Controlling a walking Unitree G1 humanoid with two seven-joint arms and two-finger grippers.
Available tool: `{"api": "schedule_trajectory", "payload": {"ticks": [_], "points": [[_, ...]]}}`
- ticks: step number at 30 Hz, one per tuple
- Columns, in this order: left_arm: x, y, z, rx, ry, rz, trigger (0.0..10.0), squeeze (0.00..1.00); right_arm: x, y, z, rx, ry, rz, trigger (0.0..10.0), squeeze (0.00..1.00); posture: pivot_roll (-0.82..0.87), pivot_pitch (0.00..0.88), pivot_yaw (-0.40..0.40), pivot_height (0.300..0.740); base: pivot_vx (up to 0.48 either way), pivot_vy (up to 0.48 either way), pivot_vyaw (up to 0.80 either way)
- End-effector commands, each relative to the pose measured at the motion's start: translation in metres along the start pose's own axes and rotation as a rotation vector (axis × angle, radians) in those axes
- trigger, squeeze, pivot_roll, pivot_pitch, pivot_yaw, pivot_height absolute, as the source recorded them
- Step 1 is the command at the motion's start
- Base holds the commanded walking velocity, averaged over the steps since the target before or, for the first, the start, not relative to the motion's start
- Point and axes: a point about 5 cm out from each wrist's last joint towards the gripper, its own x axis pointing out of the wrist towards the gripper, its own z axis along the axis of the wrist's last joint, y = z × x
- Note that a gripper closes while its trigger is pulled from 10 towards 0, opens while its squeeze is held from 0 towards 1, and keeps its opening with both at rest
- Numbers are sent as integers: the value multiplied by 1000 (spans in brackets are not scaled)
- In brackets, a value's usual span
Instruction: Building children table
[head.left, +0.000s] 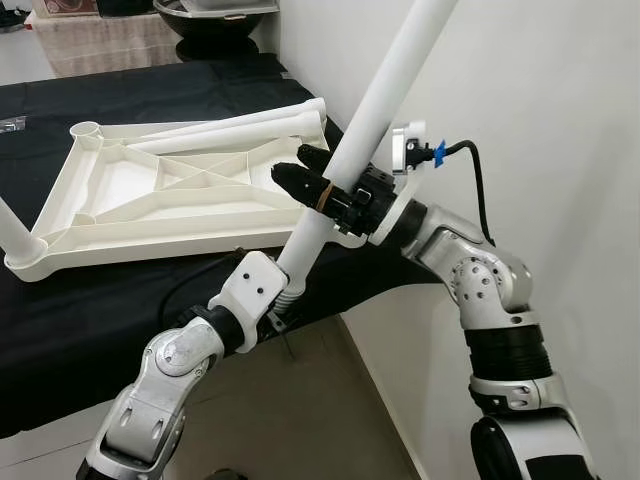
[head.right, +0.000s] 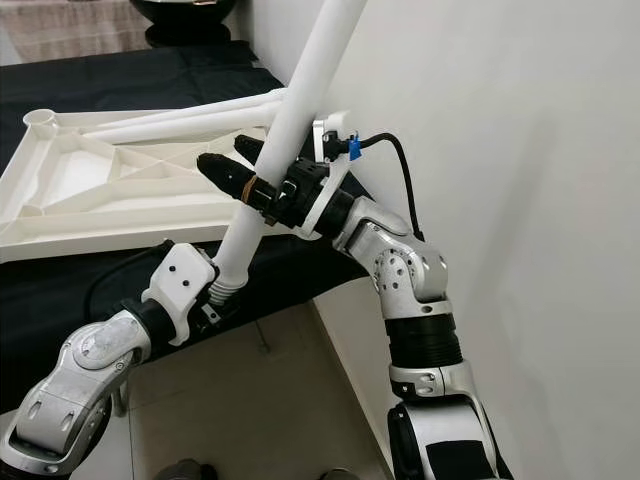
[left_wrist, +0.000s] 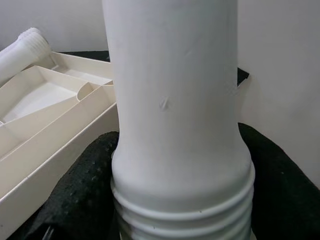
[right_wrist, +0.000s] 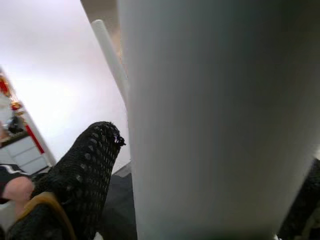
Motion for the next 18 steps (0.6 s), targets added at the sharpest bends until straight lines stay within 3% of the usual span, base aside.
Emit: {"api": "schedule_trajectory", "payload": {"ticks": [1, 14, 15, 16, 18], "points": [[-1, -11, 4, 7, -11, -67, 10000, 0, 5, 9, -2, 16, 17, 71, 10000, 0, 21, 58, -52, 740, 0, 0, 0], [-3, -17, 5, -2, -14, -84, 10000, 0, 5, 13, -6, 7, 41, 108, 10000, 0, 21, 61, -51, 740, 0, 0, 0], [-3, -17, 5, 0, -12, -85, 10000, 0, 6, 12, -6, 2, 41, 105, 9490, 0, 21, 58, -49, 740, 0, 0, 0], [-3, -17, 5, 0, -11, -85, 10000, 0, 6, 12, -5, 1, 34, 103, 0, 0, 21, 57, -48, 740, 0, 0, 0], [-2, -18, 4, -1, -10, -87, 10000, 0, 6, 11, -4, 1, 28, 100, 0, 0, 21, 57, -48, 740, 0, 0, 0]]}}
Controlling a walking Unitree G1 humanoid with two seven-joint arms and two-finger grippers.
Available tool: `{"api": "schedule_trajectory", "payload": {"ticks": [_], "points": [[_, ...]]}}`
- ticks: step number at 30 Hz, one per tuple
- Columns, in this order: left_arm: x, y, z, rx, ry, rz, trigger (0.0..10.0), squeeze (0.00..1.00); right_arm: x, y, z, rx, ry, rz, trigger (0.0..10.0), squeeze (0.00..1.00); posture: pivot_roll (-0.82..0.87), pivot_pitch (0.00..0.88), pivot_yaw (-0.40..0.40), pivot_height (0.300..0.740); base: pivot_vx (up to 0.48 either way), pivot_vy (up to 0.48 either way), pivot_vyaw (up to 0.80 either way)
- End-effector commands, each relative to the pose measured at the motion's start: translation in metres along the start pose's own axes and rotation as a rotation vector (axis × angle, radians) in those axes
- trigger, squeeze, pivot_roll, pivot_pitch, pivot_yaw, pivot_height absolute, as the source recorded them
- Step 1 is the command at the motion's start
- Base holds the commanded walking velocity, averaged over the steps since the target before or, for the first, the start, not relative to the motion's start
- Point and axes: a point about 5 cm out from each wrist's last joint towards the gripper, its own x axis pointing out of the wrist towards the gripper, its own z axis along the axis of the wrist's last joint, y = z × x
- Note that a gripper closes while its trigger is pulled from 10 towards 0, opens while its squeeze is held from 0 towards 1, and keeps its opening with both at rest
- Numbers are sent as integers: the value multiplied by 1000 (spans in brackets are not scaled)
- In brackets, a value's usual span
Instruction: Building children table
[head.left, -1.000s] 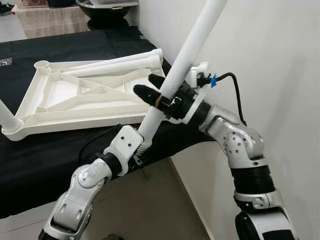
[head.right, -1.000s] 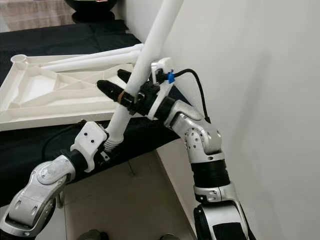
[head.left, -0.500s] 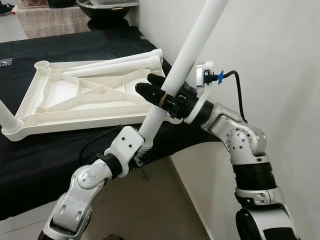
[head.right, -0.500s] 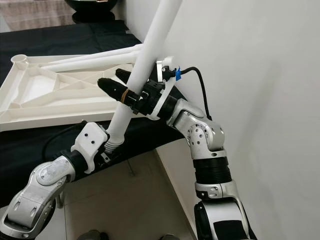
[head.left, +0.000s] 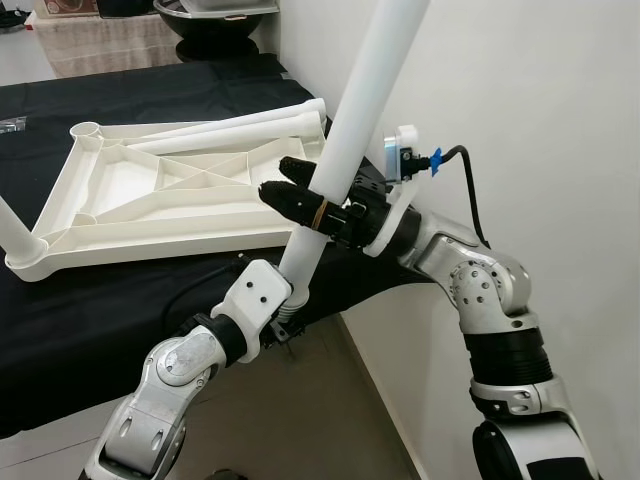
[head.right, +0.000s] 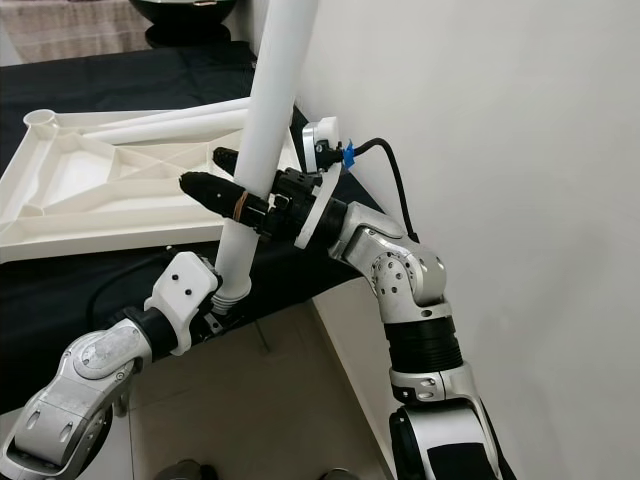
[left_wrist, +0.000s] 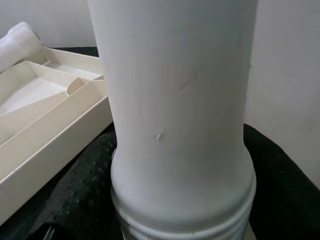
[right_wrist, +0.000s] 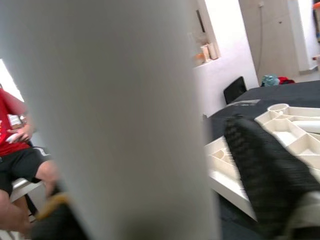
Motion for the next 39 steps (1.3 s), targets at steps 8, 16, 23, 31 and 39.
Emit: {"api": "schedule_trajectory", "payload": {"ticks": [8, 16, 23, 31, 39], "points": [[2, -12, 6, 6, -24, -69, 10000, 0, 2, -1, 4, -18, -21, -10, 0, 0, 21, 55, -51, 740, 0, 0, 0], [2, -12, 6, -7, -20, -67, 10000, 0, 3, -1, 5, -29, -26, -17, 0, 0, 20, 55, -51, 740, 0, 0, 0], [4, -14, 4, -44, 11, -81, 10000, 0, 5, -4, 9, -39, -46, -38, 0, 0, 17, 58, -49, 740, 0, 0, 0], [2, -16, 4, -50, -1, -87, 10000, 1000, 6, -6, 12, -48, -59, -53, 0, 0, 14, 53, -47, 740, 0, 0, 0], [2, 1, -2, 25, 38, 17, 10000, 0, 3, -9, 18, -56, -74, -65, 0, 0, 15, 58, -45, 740, 0, 0, 0]]}}
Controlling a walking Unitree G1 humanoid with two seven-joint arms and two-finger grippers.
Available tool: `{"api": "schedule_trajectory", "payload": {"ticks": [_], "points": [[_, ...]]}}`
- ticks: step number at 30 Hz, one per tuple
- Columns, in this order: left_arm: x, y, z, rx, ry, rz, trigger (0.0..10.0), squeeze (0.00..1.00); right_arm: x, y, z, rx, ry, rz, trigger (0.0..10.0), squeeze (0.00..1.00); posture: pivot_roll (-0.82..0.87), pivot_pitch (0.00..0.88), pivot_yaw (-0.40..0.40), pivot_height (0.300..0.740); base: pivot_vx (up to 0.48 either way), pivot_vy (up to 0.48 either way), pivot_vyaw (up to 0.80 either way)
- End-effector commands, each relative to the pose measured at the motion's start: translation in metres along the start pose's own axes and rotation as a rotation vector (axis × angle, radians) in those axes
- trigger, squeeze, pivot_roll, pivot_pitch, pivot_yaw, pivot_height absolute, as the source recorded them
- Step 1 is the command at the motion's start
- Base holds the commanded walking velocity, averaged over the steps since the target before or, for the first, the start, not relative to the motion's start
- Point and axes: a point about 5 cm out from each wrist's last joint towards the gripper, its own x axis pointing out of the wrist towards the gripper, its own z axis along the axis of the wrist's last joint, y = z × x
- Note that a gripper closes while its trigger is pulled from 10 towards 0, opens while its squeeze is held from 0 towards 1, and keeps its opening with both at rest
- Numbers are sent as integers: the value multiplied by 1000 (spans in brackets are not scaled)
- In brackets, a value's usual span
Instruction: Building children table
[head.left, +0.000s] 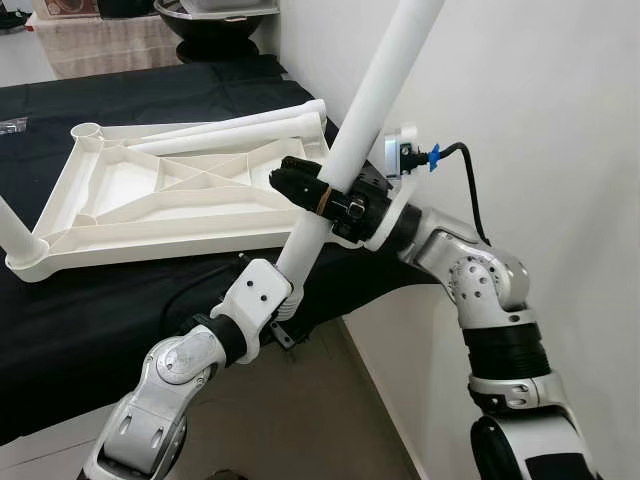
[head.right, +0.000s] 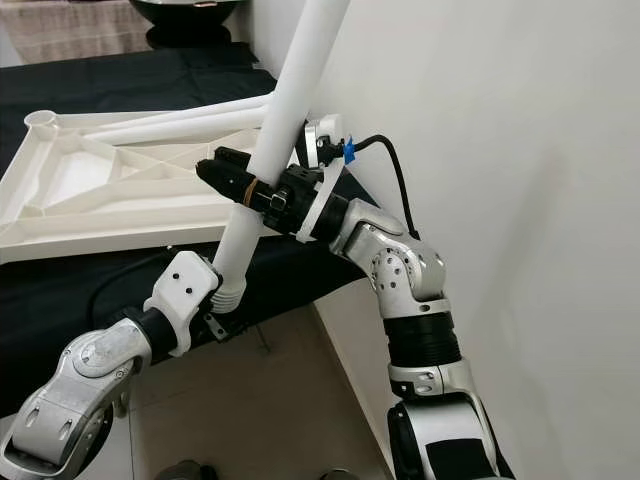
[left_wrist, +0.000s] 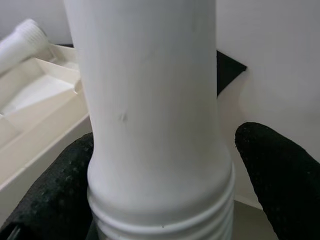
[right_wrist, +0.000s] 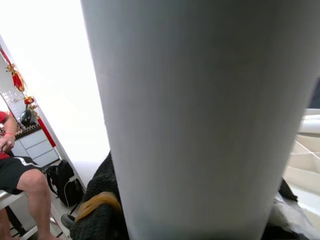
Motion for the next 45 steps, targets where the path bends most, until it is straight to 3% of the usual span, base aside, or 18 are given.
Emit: {"api": "schedule_trajectory", "payload": {"ticks": [1, 3, 4, 5, 7, 11, 13, 17, 18, 19, 20, 21, 23, 24, 25, 26, 36, 45], "points": [[0, 3, -6, 28, 27, 21, 10000, 0, 1, -1, 15, -50, -61, -2, 0, 0, 13, 58, -46, 740, 0, 0, 0], [0, 11, -8, 41, 37, 71, 10000, 0, 0, -2, 16, -55, -62, -3, 0, 0, 13, 58, -46, 740, 0, 0, 0], [-1, 25, -11, 66, 53, 163, 10000, 0, -3, -5, 18, -66, -65, -31, 0, 0, 11, 56, -47, 740, 0, 0, 0], [-1, 25, -11, 66, 53, 163, 10000, 0, -3, -5, 18, -66, -65, -31, 0, 0, 11, 56, -47, 740, 0, 0, 0], [-4, 42, -8, 150, 50, 280, 10000, 0, -7, -11, 20, -98, -70, -86, 0, 0, 10, 52, -48, 740, 0, 0, 0], [-5, 45, -7, 167, 46, 310, 10000, 0, -8, -12, 20, -102, -72, -96, 0, 0, 10, 52, -48, 740, 0, 0, 0], [-7, 51, -5, 158, 37, 377, 10000, 0, -10, -16, 22, -121, -87, -148, 0, 0, 11, 50, -49, 740, 0, 0, 0], [-8, 50, -4, 145, 30, 383, 10000, 0, -12, -19, 24, -155, -88, -197, 0, 0, 8, 52, -48, 740, 0, 0, 0], [-9, 39, -4, 100, 16, 370, 10000, 0, -14, -23, 23, -232, -72, -280, 0, 0, 6, 57, -54, 740, 0, 0, 0], [-9, 39, -4, 100, 16, 370, 10000, 0, -14, -23, 23, -232, -72, -280, 0, 0, 6, 57, -54, 740, 0, 0, 0], [-10, 29, -3, 80, -5, 359, 10000, 0, -17, -28, 25, -318, -75, -383, 0, 0, 6, 53, -59, 740, 0, 0, 0], [-10, 29, -3, 80, -5, 359, 10000, 0, -17, -28, 25, -318, -75, -383, 0, 0, 6, 53, -59, 740, 0, 0, 0], [-11, 20, 1, 54, -38, 388, 10000, 0, -23, -34, 28, -444, -95, -562, 353, 0, 2, 51, -53, 740, 0, 0, 0], [-11, 20, 1, 54, -38, 388, 10000, 0, -23, -34, 28, -444, -95, -562, 353, 0, 2, 51, -53, 740, 0, 0, 0], [-11, 19, 3, 47, -53, 408, 10000, 0, -25, -36, 31, -497, -103, -623, 6863, 0, 2, 49, -58, 740, 0, 0, 0], [-10, 20, 6, 48, -67, 427, 10000, 0, -27, -37, 32, -519, -106, -660, 10000, 0, 7, 47, -65, 740, 0, 0, 0], [-8, 26, 21, 34, -137, 494, 10000, 0, -35, -37, 29, -597, -89, -759, 10000, 0, 2, 46, -70, 740, 0, 0, 0], [-5, 21, 29, -7, -167, 508, 10000, 0, -43, -37, 28, -698, -96, -887, 10000, 0, -7, 47, -67, 740, 0, 0, 800]]}}
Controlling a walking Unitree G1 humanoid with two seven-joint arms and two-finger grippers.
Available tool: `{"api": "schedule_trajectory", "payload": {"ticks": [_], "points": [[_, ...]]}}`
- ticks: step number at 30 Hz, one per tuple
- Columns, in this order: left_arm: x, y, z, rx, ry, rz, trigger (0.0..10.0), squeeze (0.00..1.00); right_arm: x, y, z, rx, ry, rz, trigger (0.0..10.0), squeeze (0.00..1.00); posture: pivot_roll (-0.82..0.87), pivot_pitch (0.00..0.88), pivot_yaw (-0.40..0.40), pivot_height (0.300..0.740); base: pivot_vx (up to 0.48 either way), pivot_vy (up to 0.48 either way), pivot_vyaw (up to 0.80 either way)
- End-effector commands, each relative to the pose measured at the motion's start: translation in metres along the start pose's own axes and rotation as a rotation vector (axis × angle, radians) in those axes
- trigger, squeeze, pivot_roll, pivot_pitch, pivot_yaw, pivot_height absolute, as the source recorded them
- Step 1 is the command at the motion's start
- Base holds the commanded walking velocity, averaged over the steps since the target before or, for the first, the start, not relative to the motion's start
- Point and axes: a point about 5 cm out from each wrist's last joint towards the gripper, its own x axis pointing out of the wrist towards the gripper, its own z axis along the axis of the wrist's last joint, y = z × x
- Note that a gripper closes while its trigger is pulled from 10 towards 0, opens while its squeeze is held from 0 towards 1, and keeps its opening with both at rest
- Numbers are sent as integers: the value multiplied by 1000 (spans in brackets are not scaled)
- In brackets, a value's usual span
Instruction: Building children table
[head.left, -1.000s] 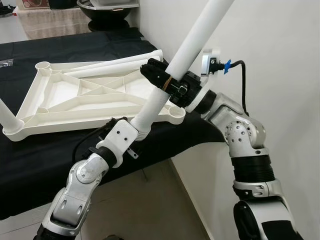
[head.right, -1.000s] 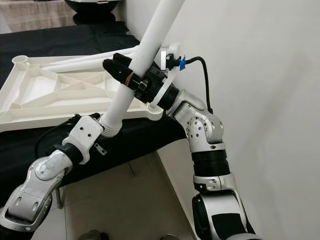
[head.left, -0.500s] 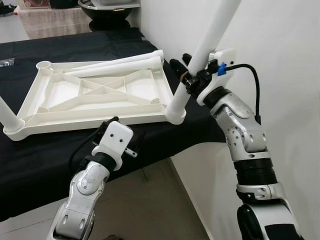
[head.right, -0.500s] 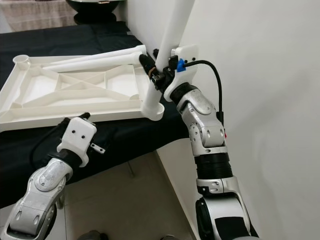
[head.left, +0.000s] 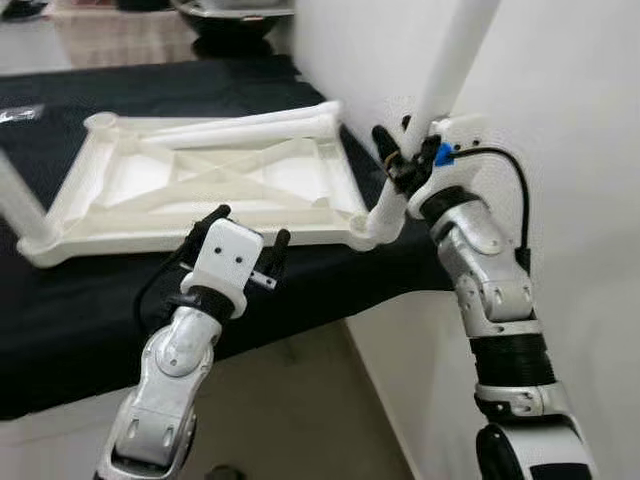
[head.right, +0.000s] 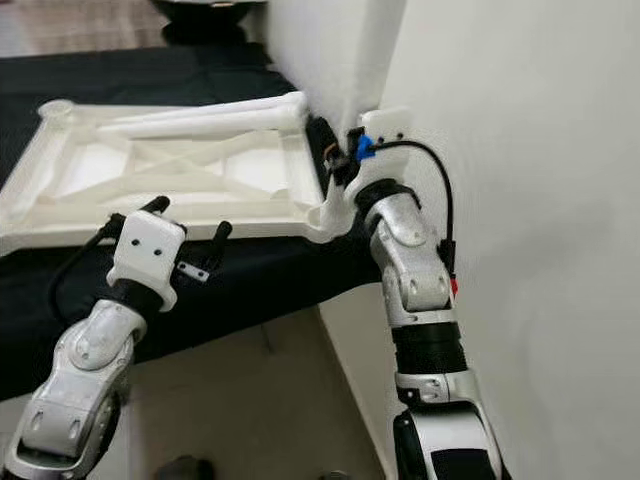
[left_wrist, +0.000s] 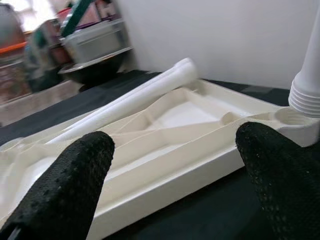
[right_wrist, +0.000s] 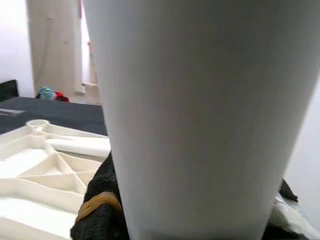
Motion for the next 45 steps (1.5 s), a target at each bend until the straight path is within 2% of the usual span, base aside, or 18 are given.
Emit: {"api": "schedule_trajectory", "payload": {"ticks": [1, 4, 8, 29, 45], "points": [[0, -2, 3, -10, -4, 2, 10000, 0, -2, 0, 6, -30, -36, -22, 10000, 0, -7, 47, -67, 740, 0, 0, 800], [1, -4, 5, -17, -14, 1, 10000, 0, -4, 0, 2, -58, -14, -66, 10000, 0, -3, 45, -70, 740, 0, 0, 677], [3, 0, 5, -26, -15, 21, 10000, 0, -6, 2, -1, -27, -2, -65, 10000, 0, -5, 41, -69, 740, 126, 0, 0], [9, 4, 4, -26, -4, 49, 10000, 0, 1, -1, 4, -38, -21, -87, 10000, 0, -13, 52, -65, 740, 344, 0, 0], [9, 2, 1, -50, 19, 54, 10000, 0, 20, -27, 18, -64, -64, -100, 10000, 0, -4, 67, -64, 740, 0, 0, 0]]}}
